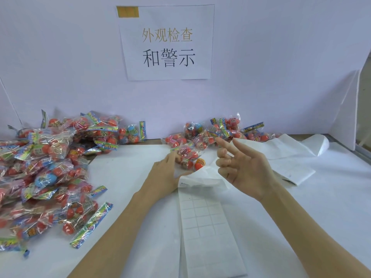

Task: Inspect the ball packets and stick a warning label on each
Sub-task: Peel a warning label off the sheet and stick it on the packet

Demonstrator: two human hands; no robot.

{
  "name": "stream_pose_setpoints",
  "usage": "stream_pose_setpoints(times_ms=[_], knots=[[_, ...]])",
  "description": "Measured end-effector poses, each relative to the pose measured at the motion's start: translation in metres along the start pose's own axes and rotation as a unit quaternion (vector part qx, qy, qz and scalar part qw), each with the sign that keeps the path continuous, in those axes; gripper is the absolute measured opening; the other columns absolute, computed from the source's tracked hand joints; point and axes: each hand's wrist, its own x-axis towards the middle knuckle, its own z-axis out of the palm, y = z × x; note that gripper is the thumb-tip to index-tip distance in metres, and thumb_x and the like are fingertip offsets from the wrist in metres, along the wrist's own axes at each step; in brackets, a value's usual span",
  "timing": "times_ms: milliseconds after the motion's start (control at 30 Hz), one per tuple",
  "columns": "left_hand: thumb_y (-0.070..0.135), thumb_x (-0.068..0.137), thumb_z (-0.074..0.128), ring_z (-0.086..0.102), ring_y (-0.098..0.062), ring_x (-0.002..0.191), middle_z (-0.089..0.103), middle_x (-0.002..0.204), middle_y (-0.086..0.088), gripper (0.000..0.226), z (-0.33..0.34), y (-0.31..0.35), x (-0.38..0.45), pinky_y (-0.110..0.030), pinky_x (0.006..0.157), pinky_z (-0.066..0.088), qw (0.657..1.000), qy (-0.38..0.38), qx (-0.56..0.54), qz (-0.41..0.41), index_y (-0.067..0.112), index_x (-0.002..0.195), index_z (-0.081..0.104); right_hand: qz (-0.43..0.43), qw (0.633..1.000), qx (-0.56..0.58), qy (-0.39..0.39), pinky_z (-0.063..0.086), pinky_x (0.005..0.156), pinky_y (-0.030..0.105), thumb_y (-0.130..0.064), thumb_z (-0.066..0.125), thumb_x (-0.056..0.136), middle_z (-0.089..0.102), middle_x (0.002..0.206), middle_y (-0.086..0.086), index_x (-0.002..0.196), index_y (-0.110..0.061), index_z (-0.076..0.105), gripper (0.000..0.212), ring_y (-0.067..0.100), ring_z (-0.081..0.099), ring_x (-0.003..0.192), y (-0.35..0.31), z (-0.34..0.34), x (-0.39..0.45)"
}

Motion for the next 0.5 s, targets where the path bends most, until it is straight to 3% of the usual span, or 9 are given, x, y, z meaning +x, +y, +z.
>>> stream_pose_setpoints(times_ms=[67, 167, 300, 400, 500], knots=[[0.042, 0.094, 0.073, 0.055, -0.024, 0.103, 0.057, 0.115, 0.006, 0.040, 0.000, 0.000, 0.001, -0.036, 0.089, 0.041, 0.999, 0.029, -0.037, -0.015, 0.019, 0.116, 0.049, -0.001, 1.000, 0.004, 0.016, 0.036, 0.053, 0.021, -0.028, 0.080, 0.086, 0.059, 0.086, 0.000, 0.122, -0.009, 0.075, 0.041, 0.013, 0.046, 0.067, 0.001, -0.001, 0.001], [0.024, 0.099, 0.069, 0.053, -0.021, 0.106, 0.053, 0.111, 0.007, 0.034, -0.001, -0.002, -0.001, -0.034, 0.089, 0.045, 0.996, 0.057, -0.069, -0.002, 0.019, 0.129, 0.054, -0.006, 0.999, 0.021, 0.044, 0.035, 0.052, 0.021, -0.027, 0.072, 0.092, 0.058, 0.083, 0.000, 0.115, -0.009, 0.078, 0.030, 0.012, 0.046, 0.065, 0.003, -0.003, 0.003], [0.019, 0.107, 0.056, 0.053, -0.019, 0.101, 0.054, 0.105, 0.003, 0.022, -0.004, -0.001, 0.000, -0.033, 0.090, 0.046, 0.989, 0.124, -0.080, 0.002, 0.012, 0.125, 0.067, -0.027, 0.996, 0.006, 0.088, 0.038, 0.052, 0.020, -0.026, 0.068, 0.093, 0.058, 0.083, 0.000, 0.116, -0.010, 0.077, 0.029, 0.012, 0.050, 0.065, 0.001, -0.004, 0.003], [0.019, 0.108, 0.054, 0.054, -0.018, 0.091, 0.062, 0.100, 0.002, 0.019, -0.014, 0.016, -0.002, -0.029, 0.083, 0.046, 0.972, 0.195, -0.134, -0.001, 0.009, 0.109, 0.070, -0.096, 0.964, -0.190, 0.158, 0.051, 0.070, 0.022, -0.026, 0.071, 0.094, 0.070, 0.103, 0.001, 0.125, -0.027, 0.075, 0.031, 0.016, 0.066, 0.087, 0.005, -0.003, 0.005], [0.020, 0.106, 0.059, 0.053, -0.019, 0.080, 0.061, 0.085, 0.004, 0.019, -0.025, 0.037, -0.007, -0.024, 0.073, 0.042, 0.957, 0.200, -0.207, 0.028, 0.014, 0.091, 0.068, -0.186, 0.878, -0.413, 0.152, 0.052, 0.099, 0.028, -0.033, 0.075, 0.094, 0.066, 0.135, -0.010, 0.142, -0.050, 0.056, 0.054, 0.010, 0.062, 0.126, 0.013, 0.002, 0.004]])
